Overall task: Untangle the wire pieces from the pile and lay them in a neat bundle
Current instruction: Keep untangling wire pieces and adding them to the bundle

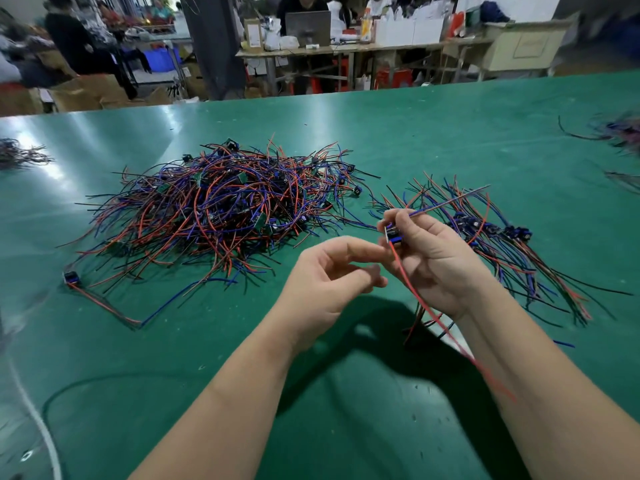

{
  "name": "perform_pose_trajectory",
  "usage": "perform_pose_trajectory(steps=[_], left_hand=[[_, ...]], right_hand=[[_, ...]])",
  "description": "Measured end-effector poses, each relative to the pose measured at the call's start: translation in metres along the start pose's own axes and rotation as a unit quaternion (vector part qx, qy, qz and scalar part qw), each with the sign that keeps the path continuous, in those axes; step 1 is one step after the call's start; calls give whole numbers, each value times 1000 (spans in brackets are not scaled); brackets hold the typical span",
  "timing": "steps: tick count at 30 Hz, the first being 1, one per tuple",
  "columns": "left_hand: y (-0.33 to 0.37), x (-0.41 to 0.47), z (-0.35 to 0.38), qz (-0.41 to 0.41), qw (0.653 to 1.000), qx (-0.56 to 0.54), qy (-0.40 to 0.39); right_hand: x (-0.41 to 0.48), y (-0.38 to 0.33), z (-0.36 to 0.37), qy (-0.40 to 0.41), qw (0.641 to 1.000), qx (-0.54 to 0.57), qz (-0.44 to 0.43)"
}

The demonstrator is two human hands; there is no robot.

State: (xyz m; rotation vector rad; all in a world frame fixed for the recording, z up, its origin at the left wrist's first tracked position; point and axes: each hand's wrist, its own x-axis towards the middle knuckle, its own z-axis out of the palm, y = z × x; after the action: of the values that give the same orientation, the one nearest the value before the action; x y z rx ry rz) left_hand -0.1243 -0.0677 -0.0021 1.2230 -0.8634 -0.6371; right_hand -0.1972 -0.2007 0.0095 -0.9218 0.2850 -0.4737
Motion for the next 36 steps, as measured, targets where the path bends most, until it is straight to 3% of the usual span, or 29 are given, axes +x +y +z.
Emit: perform_pose_trajectory(steps=[4, 10, 16, 19, 21, 23, 26, 28, 30, 36], left_hand=[[2, 3, 0, -102, 990, -49, 79], [-8, 0, -2, -167, 985, 33, 34], [-7, -4, -6, -257, 956, 101, -98], [-6, -3, -7, -248, 960, 96, -82], [-6, -1, -8, -230, 971, 70, -21], [-8, 3, -9, -212, 975, 21, 68], [-11, 7, -9, -186, 970, -20, 158], [-14, 8, -9, -173, 969, -21, 175], [-16, 8, -11, -168, 969, -13, 180], [-14, 8, -9, -186, 976, -22, 114]], right_hand=[[0, 2, -6, -20, 992, -128, -1], [4, 10, -12, -1, 967, -253, -10], [13, -10, -37, 219, 956, -163, -111], [17, -15, -42, 298, 937, -65, -168], [18, -19, -40, 326, 922, -81, -192], [14, -20, -36, 294, 913, -203, -198], [3, -4, -19, 56, 907, -389, -153], [-2, 11, -9, -71, 875, -465, -113], [-2, 20, -5, -85, 851, -504, -122], [5, 17, -14, -2, 843, -515, -154]])
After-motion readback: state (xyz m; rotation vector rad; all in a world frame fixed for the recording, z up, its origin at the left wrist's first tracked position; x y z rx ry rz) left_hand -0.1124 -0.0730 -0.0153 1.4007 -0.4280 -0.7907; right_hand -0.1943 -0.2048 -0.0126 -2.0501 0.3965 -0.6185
